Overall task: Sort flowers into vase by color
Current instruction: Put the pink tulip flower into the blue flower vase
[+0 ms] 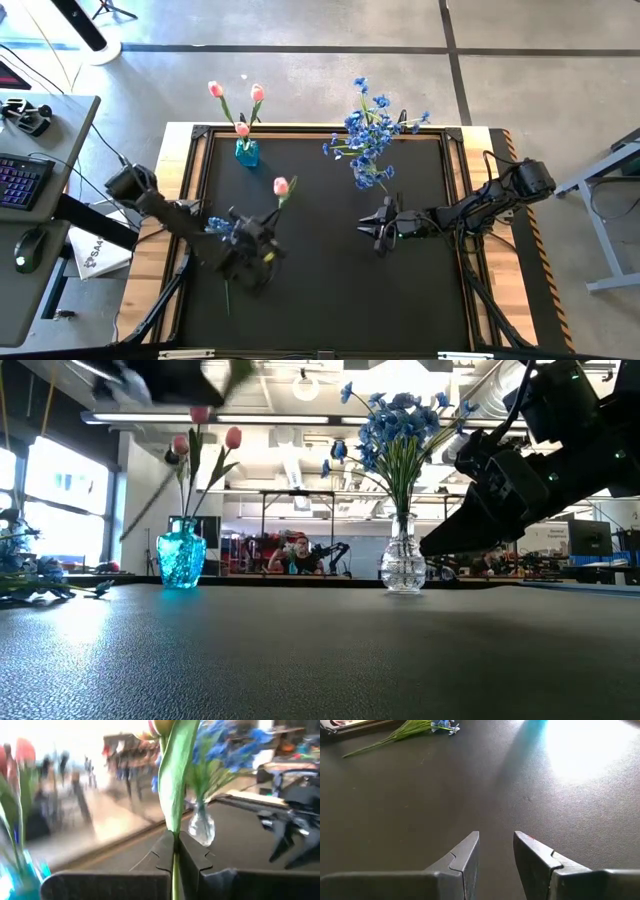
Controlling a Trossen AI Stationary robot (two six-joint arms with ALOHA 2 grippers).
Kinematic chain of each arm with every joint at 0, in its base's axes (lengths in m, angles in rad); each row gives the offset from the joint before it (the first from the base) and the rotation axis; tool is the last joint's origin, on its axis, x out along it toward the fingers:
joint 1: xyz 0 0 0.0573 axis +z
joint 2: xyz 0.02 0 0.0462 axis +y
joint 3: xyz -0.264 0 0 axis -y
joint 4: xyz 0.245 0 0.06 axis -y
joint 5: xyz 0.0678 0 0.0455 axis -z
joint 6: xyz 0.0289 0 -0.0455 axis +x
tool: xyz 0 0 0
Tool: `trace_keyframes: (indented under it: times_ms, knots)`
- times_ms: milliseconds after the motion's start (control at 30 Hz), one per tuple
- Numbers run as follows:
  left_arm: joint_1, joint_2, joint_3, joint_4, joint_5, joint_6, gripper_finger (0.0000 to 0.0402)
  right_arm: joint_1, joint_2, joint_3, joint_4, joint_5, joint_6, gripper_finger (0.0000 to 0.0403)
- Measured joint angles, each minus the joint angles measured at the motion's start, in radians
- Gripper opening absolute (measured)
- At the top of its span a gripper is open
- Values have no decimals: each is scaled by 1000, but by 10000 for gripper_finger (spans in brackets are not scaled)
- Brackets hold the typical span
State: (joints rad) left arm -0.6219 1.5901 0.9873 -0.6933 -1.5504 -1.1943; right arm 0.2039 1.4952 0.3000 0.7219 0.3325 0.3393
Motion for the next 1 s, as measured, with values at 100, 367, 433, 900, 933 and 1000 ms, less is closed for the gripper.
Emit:
trace_keyframes:
  times_ms: [100,367,433,900,933,1000]
  knots:
    - [-38,-13,-3,-73,-14,124,1,0,0,0,0,0,-1,117]
    - [103,-57,-3,-148,-12,46,0,-9,0,0,10,1,-5,117]
    - [131,-53,-3,-148,-8,38,0,-9,0,0,11,-1,-7,117]
    - [84,-28,-3,701,529,970,0,-4,0,0,448,-324,-224,136]
    - [84,-28,-3,765,562,1040,0,-1,0,1,487,-345,-228,144]
    - [88,-28,-3,874,624,1157,0,14,0,21,533,-388,-245,163]
